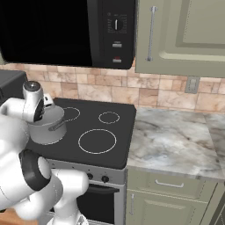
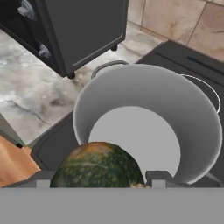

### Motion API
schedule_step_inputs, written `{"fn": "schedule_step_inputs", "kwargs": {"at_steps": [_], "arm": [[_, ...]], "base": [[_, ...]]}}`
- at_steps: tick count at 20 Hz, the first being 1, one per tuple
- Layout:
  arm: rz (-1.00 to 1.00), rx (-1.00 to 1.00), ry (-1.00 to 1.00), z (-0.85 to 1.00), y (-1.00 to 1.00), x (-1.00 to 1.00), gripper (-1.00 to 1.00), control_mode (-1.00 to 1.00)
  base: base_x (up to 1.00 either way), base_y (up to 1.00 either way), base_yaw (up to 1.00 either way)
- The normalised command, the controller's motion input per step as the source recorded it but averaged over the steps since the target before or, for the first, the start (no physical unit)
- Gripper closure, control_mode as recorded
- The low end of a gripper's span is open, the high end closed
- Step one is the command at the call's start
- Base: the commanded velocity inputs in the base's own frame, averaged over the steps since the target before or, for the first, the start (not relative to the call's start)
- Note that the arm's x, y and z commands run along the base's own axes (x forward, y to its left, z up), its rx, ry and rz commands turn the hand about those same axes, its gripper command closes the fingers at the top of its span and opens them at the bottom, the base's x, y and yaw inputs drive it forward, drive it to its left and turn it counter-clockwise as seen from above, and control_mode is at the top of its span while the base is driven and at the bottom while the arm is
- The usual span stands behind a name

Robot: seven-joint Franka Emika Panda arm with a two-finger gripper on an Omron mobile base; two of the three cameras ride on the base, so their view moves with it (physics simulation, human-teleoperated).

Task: Turn on the burner for the pot on the stove. Wait thirty seconds for the pot to heat up. Then add the squash to the pot.

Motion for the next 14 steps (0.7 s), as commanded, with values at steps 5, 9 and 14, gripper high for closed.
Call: {"fn": "schedule_step_inputs", "kwargs": {"at_steps": [5,9,14], "arm": [[0.00,0.00,0.04,-0.21,0.00,0.13,1.00,-1.00],[0.00,0.00,0.01,-0.11,0.09,0.15,1.00,-1.00],[0.00,0.00,0.00,-0.01,0.12,0.18,1.00,-1.00]], "base": [[0.00,0.00,0.00],[0.00,0.00,0.00],[0.00,0.00,0.00]]}}
